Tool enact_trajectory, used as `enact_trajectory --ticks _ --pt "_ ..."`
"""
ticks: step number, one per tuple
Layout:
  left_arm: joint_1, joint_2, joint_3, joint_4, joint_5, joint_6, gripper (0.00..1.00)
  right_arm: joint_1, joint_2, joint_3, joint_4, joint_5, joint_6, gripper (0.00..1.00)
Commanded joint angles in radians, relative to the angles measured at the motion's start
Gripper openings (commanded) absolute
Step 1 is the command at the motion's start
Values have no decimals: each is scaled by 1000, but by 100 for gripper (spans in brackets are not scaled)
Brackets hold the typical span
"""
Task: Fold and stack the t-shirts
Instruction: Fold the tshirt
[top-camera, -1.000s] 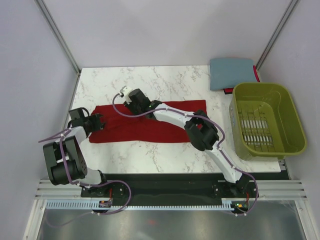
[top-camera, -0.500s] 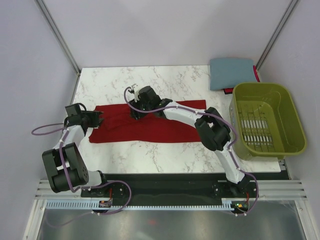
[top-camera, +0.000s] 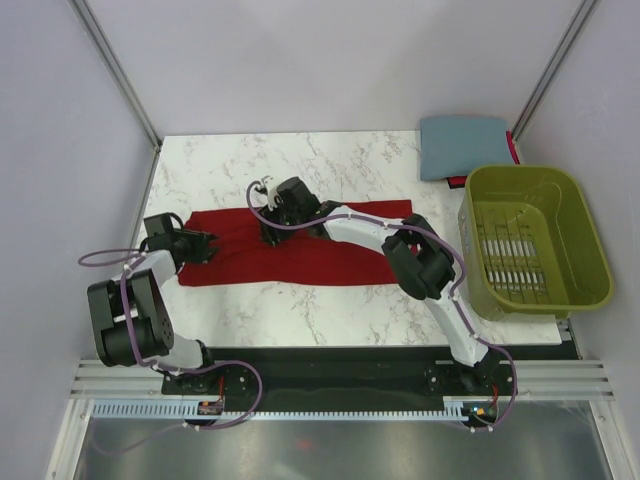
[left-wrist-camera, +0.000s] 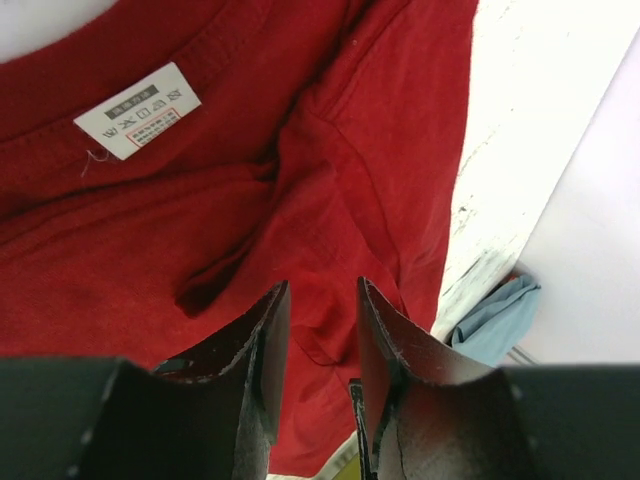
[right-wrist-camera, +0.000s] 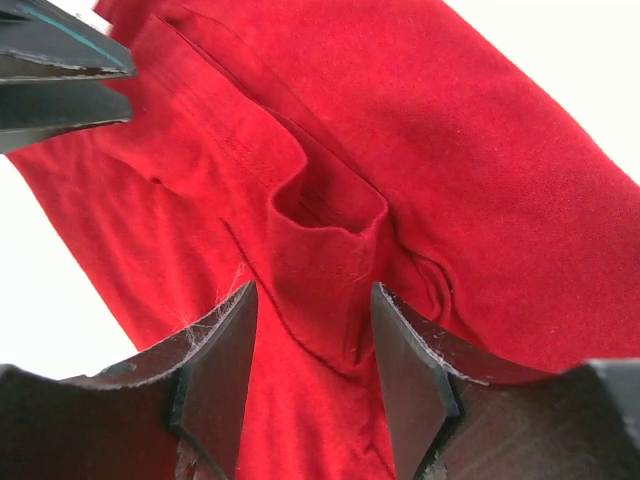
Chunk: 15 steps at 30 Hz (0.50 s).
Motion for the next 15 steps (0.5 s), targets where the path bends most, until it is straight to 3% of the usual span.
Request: enact_trajectory --ticks 1,4,7,8,11,13,15 --pt "-7 16 -6 47 -11 46 40 -12 33 56 7 -6 -32 57" --pt "-7 33 -14 49 -39 56 40 -23 51 67 3 -12 -40 57" --pt "-7 58 -14 46 -62 63 40 -35 64 70 3 -23 -49 40" --pt "-7 64 -13 44 -66 69 40 -39 65 70 5 -32 -52 27" --pt "-7 85 -8 32 -102 85 40 -55 65 70 5 -46 -60 14" --pt "-7 107 -6 24 -116 86 40 -62 62 73 3 -61 -63 14" --pt "-8 116 -3 21 -116 91 40 -63 61 75 3 -73 -66 20"
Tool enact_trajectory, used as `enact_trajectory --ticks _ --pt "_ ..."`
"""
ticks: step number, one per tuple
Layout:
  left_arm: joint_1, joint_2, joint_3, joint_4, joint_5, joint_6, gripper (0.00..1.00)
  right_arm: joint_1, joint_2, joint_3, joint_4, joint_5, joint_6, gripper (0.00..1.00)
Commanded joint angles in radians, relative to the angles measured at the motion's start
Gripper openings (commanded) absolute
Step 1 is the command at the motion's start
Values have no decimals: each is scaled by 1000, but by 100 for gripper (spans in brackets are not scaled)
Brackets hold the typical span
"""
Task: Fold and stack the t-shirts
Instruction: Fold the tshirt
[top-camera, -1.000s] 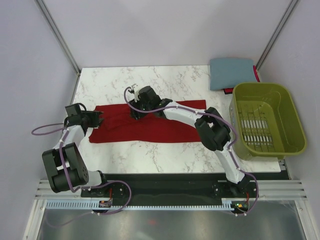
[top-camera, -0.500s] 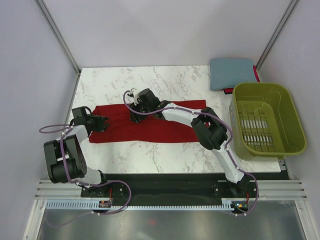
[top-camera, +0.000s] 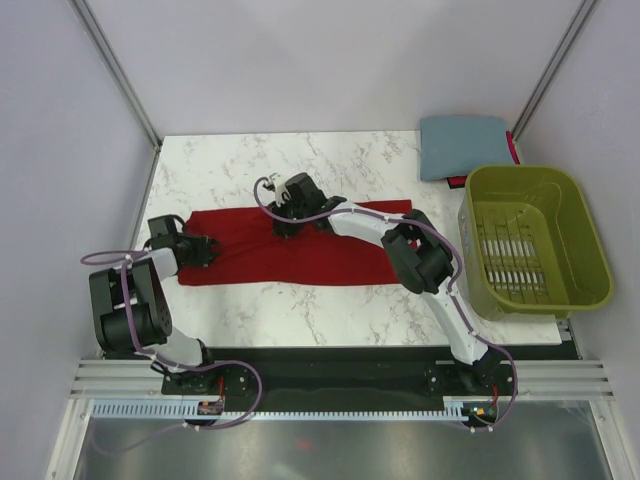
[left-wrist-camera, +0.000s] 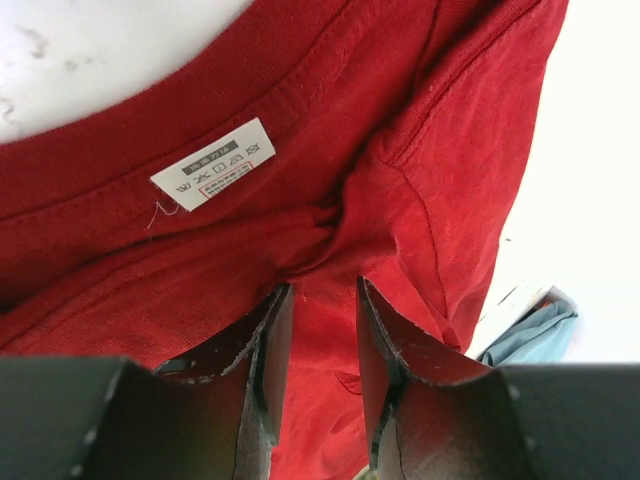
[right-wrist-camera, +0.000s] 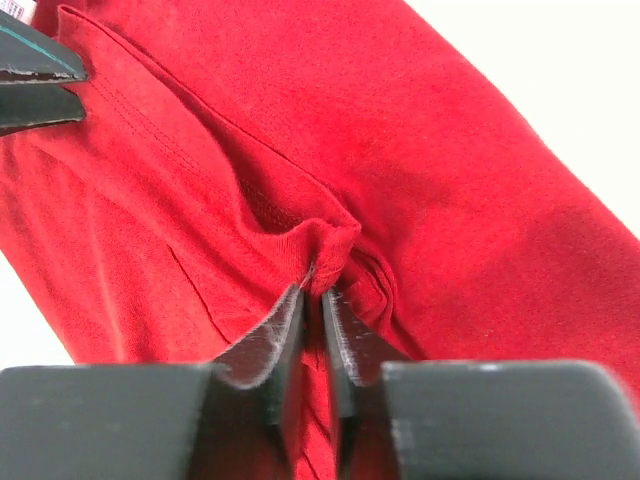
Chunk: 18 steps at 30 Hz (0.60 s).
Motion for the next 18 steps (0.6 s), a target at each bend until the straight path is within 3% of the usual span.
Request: enact_trajectory --ticks 1,2,3,11,18 --pt "-2 28 3 -5 -68 66 40 -10 0 46 19 -39 -24 24" --pt "-2 30 15 -14 -71 73 40 -10 -2 49 19 -42 -20 33" --pt "-4 25 26 -25 -76 81 40 -10 -2 55 16 -45 -16 36" --pt "-2 -77 219 -236 -102 222 41 -12 -106 -2 -24 86 117 41" --pt "6 -174 233 -395 -180 256 41 -10 -276 -196 -28 192 212 50"
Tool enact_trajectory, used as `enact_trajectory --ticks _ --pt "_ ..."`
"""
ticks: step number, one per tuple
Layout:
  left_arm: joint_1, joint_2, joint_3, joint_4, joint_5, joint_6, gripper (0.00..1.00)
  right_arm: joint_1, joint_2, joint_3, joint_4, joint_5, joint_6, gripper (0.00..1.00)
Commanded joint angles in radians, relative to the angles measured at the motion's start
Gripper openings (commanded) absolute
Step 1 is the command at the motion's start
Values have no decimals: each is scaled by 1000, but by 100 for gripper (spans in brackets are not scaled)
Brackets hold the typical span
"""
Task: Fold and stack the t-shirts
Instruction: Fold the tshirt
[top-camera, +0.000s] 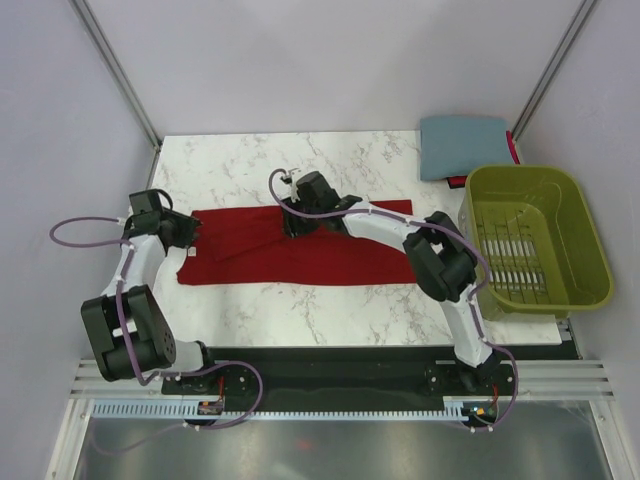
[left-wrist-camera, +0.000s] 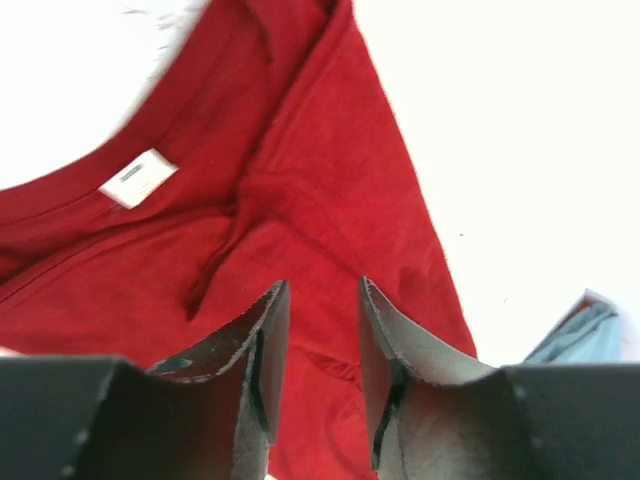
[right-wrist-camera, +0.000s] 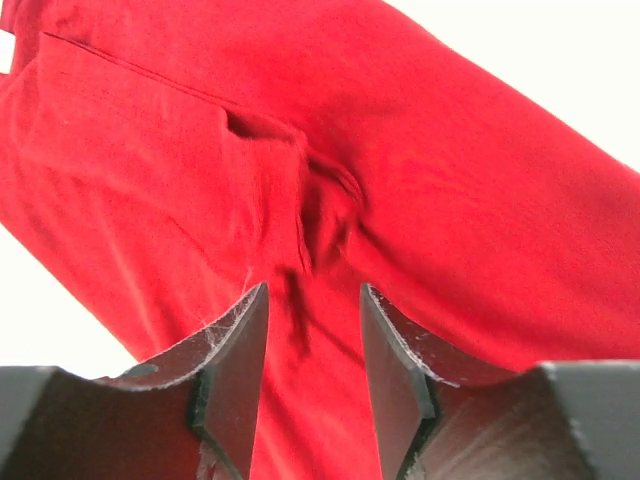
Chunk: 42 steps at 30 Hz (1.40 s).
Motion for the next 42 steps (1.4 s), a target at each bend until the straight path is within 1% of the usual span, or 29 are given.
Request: enact_trajectory --ticks 1,4,8,9,11,19,21,24,27,32,35,37,40,42 --pt "16 -43 -11 -117 -69 58 40 -3 -148 -80 10 77 70 50" --pt "33 -54 -78 -115 -75 24 33 -4 -245 -152 10 95 79 50" --pt "39 -16 -100 -115 -111 24 26 -3 -332 -220 11 120 93 49" --pt "41 -7 -101 -112 -127 23 23 -3 -346 -241 11 117 99 49" --pt "45 25 -106 -114 -152 11 21 -3 -391 -264 11 117 110 49" --pt "53 148 -98 -117 -278 20 20 -4 -533 -372 13 166 103 50" --pt "53 203 -66 -115 -304 35 20 -4 -576 -395 4 165 96 50" --pt "55 260 -8 -122 -330 76 20 -4 -645 -444 -21 226 87 50" --pt "55 285 24 -126 -348 98 20 -4 -717 -497 -27 266 87 50" --pt "55 326 67 -126 -332 109 20 -4 -771 -528 -38 280 105 51" --pt "55 345 135 -126 -335 159 21 -4 -797 -528 -67 293 116 51" --pt "55 363 213 -128 -329 214 22 -4 -819 -531 -93 304 128 51" --pt "53 411 296 -149 -316 240 22 -4 -866 -559 -107 318 145 51" --pt "50 402 345 -177 -284 263 21 -4 -900 -583 -111 324 165 51"
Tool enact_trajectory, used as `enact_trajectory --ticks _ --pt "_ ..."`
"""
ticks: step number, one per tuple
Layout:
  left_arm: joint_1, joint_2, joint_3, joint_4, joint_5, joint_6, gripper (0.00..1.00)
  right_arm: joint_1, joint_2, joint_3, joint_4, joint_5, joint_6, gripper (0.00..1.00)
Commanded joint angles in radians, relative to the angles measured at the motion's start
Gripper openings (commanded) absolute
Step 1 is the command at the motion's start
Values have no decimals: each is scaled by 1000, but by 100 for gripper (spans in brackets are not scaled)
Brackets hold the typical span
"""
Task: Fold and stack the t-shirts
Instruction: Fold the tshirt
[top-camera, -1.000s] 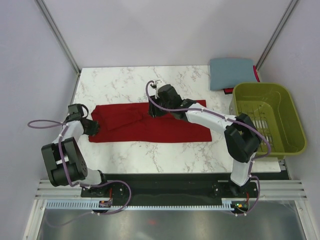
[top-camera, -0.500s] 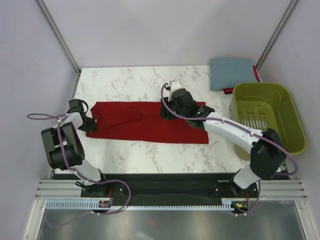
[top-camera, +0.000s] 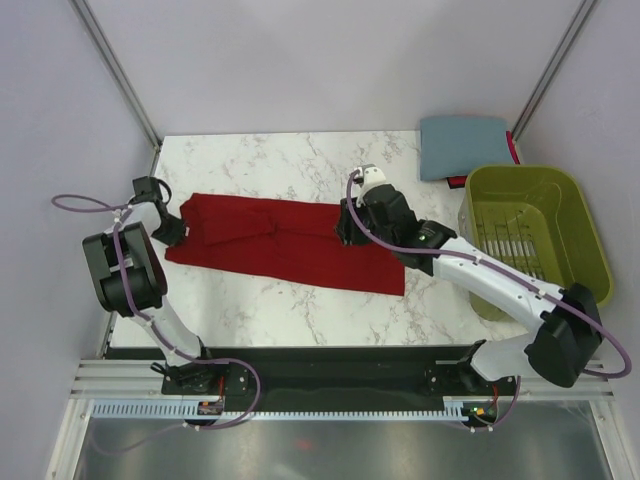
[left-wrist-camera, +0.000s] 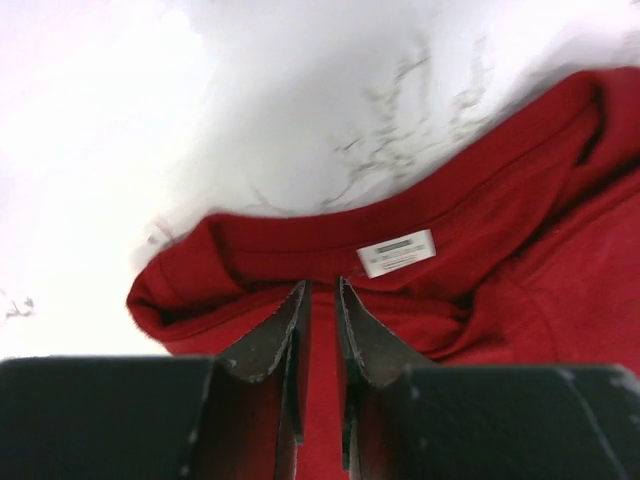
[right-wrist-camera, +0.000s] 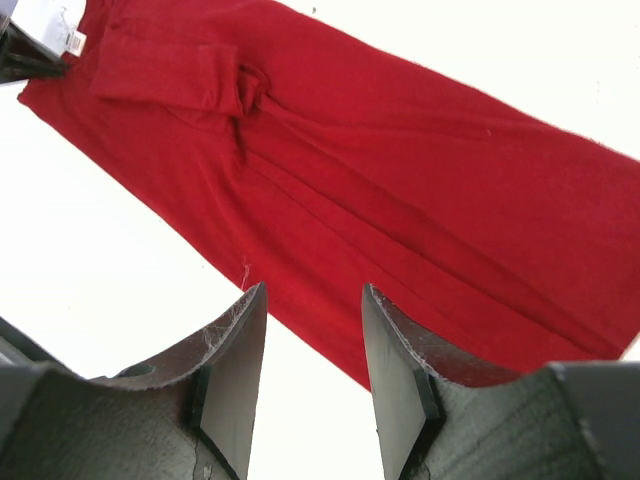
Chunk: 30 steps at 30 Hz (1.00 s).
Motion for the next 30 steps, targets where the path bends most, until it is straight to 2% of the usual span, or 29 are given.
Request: enact_trajectory --ticks 1,4,6,7,9,15,23,30 --pt "-2 -15 97 -26 -17 111 21 -2 -83 -29 -22 38 45 51" --pt "-13 -82 122 -24 -48 130 22 -3 -107 -36 -37 47 59 51" --pt "-19 -107 136 -21 -13 141 21 -2 -121 -39 -49 46 68 51" --pt "-18 -130 137 -15 18 163 13 -2 -124 -42 -54 44 74 51" --pt "-31 -160 118 20 123 197 2 0 -143 -69 -59 41 94 51" --pt "-68 -219 -51 126 256 150 2 7 -170 -103 -39 30 128 51" --pt "-79 -66 -122 217 262 116 2 12 -215 -122 -43 43 106 52" --pt "-96 66 -38 184 176 98 2 12 -223 -125 -43 55 99 52"
